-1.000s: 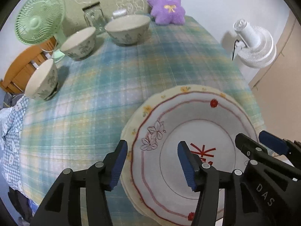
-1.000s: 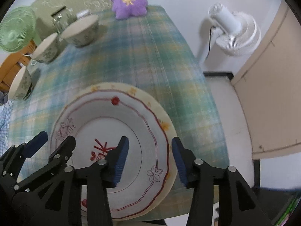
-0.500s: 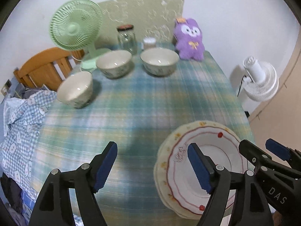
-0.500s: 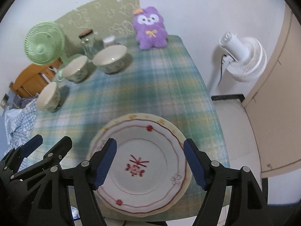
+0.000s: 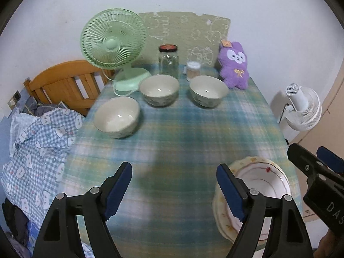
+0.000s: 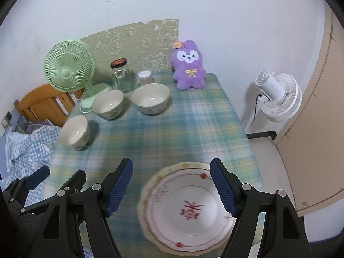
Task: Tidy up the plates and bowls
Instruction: 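Move both grippers to the cream bowl beside the green fan, then lower both grippers and grasp the rim of the cream bowl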
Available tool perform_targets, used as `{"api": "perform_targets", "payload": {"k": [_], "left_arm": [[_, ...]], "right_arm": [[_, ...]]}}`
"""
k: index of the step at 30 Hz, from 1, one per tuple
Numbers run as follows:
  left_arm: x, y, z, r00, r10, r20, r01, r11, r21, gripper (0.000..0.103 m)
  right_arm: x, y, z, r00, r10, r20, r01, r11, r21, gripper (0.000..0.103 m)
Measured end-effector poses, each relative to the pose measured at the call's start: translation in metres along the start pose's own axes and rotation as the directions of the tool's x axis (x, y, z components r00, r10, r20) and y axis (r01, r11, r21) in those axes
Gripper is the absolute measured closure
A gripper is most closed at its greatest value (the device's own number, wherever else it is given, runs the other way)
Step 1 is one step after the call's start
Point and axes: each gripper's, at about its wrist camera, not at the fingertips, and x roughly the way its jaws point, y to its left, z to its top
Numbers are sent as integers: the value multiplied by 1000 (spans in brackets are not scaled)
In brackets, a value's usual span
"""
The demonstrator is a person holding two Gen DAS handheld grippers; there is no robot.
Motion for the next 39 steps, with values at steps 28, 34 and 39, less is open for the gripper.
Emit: {"api": "perform_targets", "payload": {"k": [28, 34, 39], "left_arm": [[111, 164, 78, 1000, -4, -10, 5, 997, 72, 24], [147, 178, 85, 999, -3, -33, 5, 998, 64, 29], [174, 182, 85, 998, 1, -60, 4, 997, 76, 40]], "right_arm": [[123, 189, 52, 998, -24, -64, 27, 998, 49, 30], [162, 210, 59, 995, -23, -92, 26, 999, 38, 35], [194, 222, 60, 992, -20, -128, 24, 999, 31, 45]]}}
